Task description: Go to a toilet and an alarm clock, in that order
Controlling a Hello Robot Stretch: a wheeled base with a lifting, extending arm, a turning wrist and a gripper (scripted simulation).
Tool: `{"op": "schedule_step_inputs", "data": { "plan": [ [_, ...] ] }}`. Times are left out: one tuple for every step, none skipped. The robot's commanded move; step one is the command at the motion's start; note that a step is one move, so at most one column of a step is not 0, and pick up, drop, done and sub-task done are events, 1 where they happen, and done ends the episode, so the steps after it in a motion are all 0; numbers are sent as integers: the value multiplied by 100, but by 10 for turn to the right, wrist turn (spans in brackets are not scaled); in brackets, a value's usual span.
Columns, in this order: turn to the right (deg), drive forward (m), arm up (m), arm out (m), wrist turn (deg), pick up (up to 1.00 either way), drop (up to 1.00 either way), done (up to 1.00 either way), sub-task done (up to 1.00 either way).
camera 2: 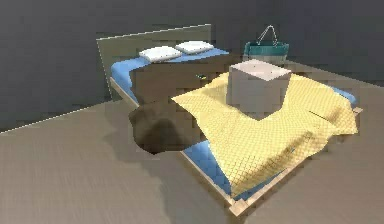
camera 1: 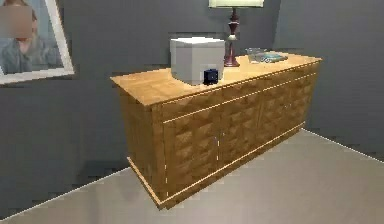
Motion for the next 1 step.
{"op": "schedule_step_inputs", "data": {
  "plan": [
    [0,55,0,0,0,0,0,0,0]
  ]
}}
